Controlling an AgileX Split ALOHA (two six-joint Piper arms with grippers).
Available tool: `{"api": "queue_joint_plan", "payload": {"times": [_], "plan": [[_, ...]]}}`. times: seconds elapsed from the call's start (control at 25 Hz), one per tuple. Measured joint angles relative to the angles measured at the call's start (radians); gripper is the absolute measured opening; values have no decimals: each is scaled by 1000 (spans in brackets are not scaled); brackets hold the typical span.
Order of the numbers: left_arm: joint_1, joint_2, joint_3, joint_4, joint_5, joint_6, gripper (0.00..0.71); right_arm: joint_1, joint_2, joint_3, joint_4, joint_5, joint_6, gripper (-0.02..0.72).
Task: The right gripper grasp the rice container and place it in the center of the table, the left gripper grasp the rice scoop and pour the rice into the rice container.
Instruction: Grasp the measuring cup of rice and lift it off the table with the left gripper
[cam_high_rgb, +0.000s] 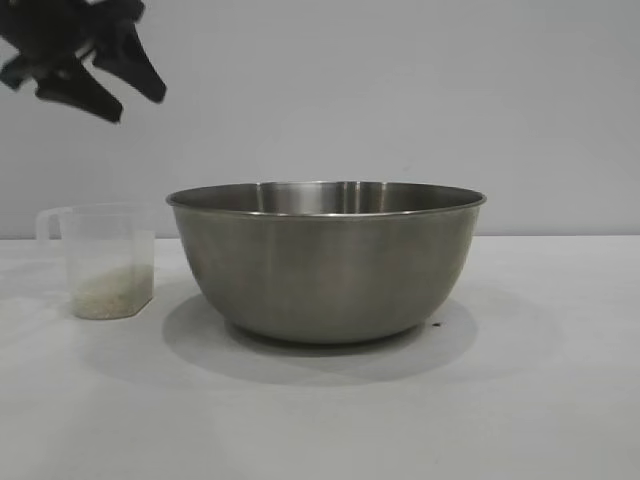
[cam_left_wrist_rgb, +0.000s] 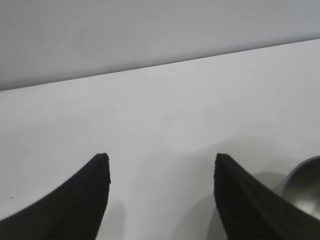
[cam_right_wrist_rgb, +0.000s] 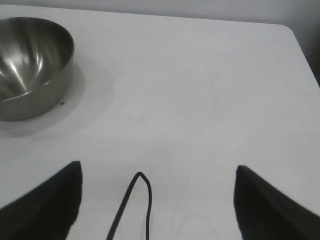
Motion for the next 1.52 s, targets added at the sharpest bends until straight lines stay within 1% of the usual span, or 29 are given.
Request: {"api": "queue_joint_plan", "payload": {"times": [0.16, 0.36, 0.44, 0.56, 0.72, 0.84, 0.92, 1.0, 1.12, 1.28, 1.36, 1.48, 1.52], "plan": [[11, -84, 0, 256, 91, -185, 455, 0, 0, 0, 0, -1, 0, 566], [11, -166, 0, 495, 222, -377, 455, 0, 0, 0, 0, -1, 2, 566], [11, -196, 0, 598, 279, -479, 455, 0, 0, 0, 0, -1, 2, 566], [11, -226, 0, 722, 372, -610, 455, 0, 0, 0, 0, -1, 2, 566], [11, -231, 0, 843, 515, -702, 455, 0, 0, 0, 0, -1, 2, 566], [11, -231, 0, 894, 621, -725, 455, 0, 0, 0, 0, -1, 2, 566], [11, -231, 0, 905, 678, -735, 455, 0, 0, 0, 0, -1, 2, 566], [11, -231, 0, 912, 688, -751, 455, 0, 0, 0, 0, -1, 2, 566], [11, -233, 41, 931, 690, -786, 455, 0, 0, 0, 0, -1, 2, 566], [11, -233, 158, 961, 671, -840, 455, 0, 0, 0, 0, -1, 2, 566], [11, -233, 223, 956, 614, -852, 455, 0, 0, 0, 0, -1, 2, 566], [11, -245, 327, 933, 477, -854, 455, 0, 0, 0, 0, -1, 2, 566], [11, -252, 363, 925, 410, -854, 455, 0, 0, 0, 0, -1, 2, 566]]}}
